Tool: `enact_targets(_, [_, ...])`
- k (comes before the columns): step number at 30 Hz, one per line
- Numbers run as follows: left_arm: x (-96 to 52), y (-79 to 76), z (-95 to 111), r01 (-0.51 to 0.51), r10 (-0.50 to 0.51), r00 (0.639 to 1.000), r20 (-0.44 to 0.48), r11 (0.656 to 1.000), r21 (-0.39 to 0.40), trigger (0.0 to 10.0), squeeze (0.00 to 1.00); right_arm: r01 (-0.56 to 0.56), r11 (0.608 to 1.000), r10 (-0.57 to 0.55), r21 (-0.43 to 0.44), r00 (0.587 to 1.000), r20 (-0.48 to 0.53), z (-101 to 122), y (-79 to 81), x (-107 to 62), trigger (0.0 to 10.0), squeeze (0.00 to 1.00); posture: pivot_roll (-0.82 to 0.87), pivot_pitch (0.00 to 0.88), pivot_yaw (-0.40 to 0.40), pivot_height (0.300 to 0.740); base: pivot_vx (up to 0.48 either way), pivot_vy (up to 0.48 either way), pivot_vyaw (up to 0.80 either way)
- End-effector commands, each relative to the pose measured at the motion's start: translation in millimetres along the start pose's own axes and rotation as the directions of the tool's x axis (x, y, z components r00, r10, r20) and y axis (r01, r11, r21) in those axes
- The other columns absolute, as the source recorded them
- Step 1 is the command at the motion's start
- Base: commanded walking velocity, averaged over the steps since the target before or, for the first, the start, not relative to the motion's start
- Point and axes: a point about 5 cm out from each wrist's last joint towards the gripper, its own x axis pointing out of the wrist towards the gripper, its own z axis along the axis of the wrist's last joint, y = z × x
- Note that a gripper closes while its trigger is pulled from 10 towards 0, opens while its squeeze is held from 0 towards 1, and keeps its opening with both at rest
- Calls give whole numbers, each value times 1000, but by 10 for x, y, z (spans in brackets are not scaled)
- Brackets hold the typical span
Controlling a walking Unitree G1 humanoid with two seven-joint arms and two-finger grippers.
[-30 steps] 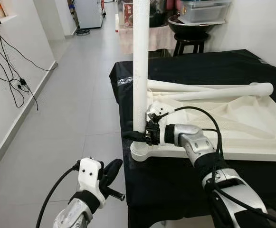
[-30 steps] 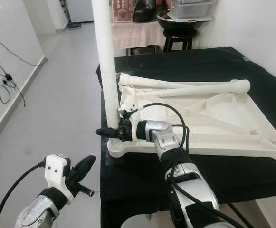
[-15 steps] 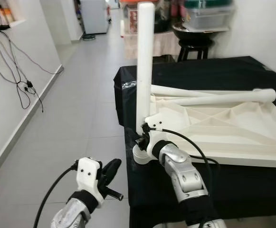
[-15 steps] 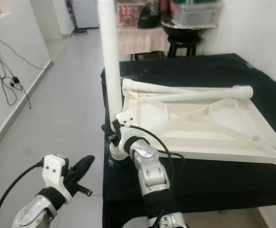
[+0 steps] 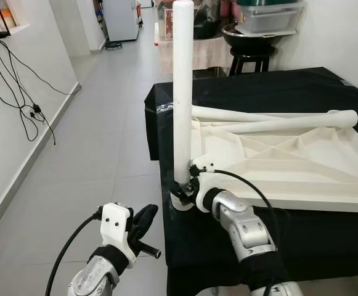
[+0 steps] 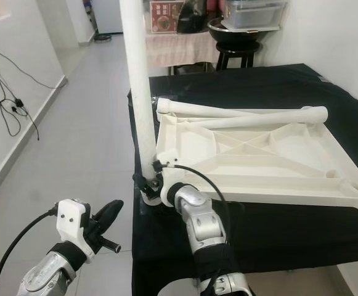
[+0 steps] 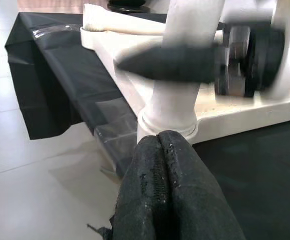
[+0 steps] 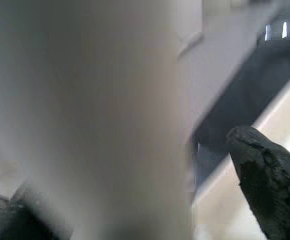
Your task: Building children table
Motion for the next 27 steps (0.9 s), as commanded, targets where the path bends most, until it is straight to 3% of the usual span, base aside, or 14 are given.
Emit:
enact_targets(1, [-11,22,-46,-11,11,1000,-22,1000,-7,10000,0,-124,992,124,5,992,19,49,27,24,10000,1000,6,34,26,740,0,0,0])
enact_targets(2, [-11,22,-46,-11,11,1000,-22,1000,-7,10000,0,-124,992,124,5,992,19,49,27,24,10000,1000,6,34,26,740,0,0,0])
enact_targets(3, [-5,20,-48,-11,11,1000,-21,1000,-8,10000,0,-206,978,206,-21,978,-9,53,-6,37,10000,1000,8,32,24,740,0,0,0])
enact_targets(4, [1,16,-52,-10,10,1000,-20,1000,-10,10000,0,-317,947,316,-52,948,-32,94,-33,56,10000,620,14,28,20,740,0,0,0])
enact_targets(7, [8,10,-55,-9,9,1000,-20,1000,-12,10000,0,-420,904,416,-86,907,-60,144,-67,63,10000,620,17,26,19,740,0,0,0])
enact_targets(9, [9,9,-56,-9,9,1000,-20,1000,-13,10000,0,-434,897,430,-90,901,-61,156,-71,64,10000,620,17,26,19,740,0,0,0])
enact_targets(10, [11,6,-57,-10,9,1000,-20,1000,-12,10000,0,-488,869,483,-84,872,-73,189,-69,73,10000,0,30,21,14,740,0,0,0])
enact_targets(11, [11,6,-57,-10,9,1000,-20,1000,-12,10000,0,-488,869,483,-84,872,-73,189,-69,73,10000,0,30,21,14,740,0,0,0])
enact_targets(14, [8,0,-61,-12,12,1000,-20,1000,-9,10000,0,-580,813,573,-59,813,-106,236,-66,102,10000,0,33,20,15,740,0,0,0])
enact_targets(16, [7,-4,-63,-12,12,1000,-20,1000,-9,10000,0,-591,806,583,-44,803,-122,231,-68,127,9804,0,37,20,13,740,0,0,0])
enact_targets(17, [4,-9,-65,-12,11,1000,-21,1000,-9,10000,0,-591,806,583,-35,802,-133,206,-73,145,588,0,39,20,13,740,0,0,0])
enact_targets(19, [0,-14,-67,-11,11,1000,-22,1000,-9,10000,0,-578,816,569,-26,810,-138,173,-82,159,0,0,42,21,13,740,0,0,0])
enact_targets(24, [-9,-23,-68,-10,10,1000,-22,1000,-10,10000,0,-564,825,557,-15,819,-136,127,-104,163,0,0,40,24,16,740,0,0,0])
enact_targets(27, [-23,-36,-69,-9,8,1000,-23,1000,-13,10000,0,-525,851,520,-17,847,-107,91,-160,134,0,0,35,30,19,740,0,0,0])
